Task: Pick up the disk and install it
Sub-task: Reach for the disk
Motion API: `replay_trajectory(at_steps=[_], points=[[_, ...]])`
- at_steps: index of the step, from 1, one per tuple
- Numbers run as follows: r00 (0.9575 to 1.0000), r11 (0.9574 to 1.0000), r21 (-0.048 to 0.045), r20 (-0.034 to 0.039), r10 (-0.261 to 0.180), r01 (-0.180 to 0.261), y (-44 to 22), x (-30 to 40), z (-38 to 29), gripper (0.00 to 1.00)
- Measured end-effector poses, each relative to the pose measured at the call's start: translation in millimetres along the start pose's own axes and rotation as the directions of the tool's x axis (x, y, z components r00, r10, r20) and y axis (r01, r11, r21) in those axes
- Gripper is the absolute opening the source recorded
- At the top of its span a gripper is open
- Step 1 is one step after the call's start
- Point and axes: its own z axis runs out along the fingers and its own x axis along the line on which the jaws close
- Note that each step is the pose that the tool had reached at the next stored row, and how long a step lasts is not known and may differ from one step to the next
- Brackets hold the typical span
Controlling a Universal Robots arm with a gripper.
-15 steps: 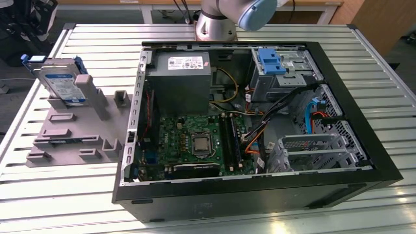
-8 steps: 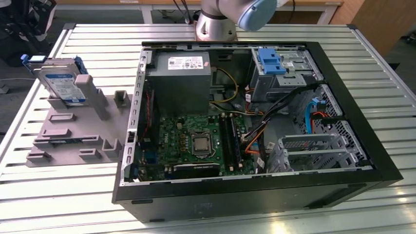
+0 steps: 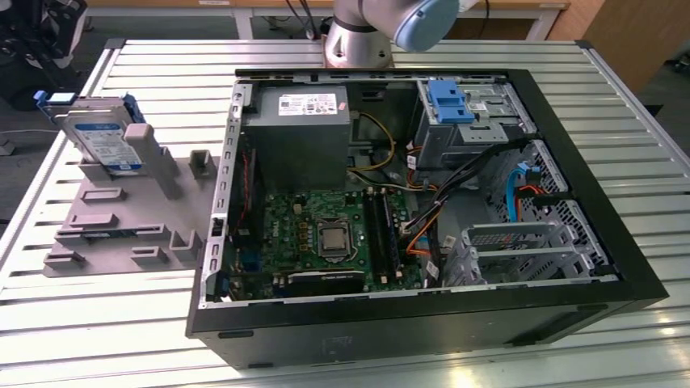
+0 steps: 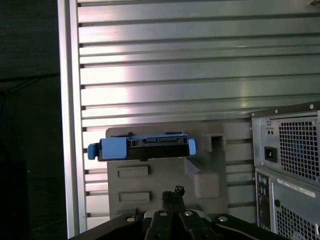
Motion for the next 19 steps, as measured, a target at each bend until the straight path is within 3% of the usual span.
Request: replay_trajectory(at_steps=[9,19], points=[[1.0000,1.0000,0.0000,0.0001,0.000,0.000,-0.4,5.7,0.2,0.11],[1.0000,1.0000,0.0001,-0.0003,0.000,0.000,-0.4,7.0,0.1,0.11]])
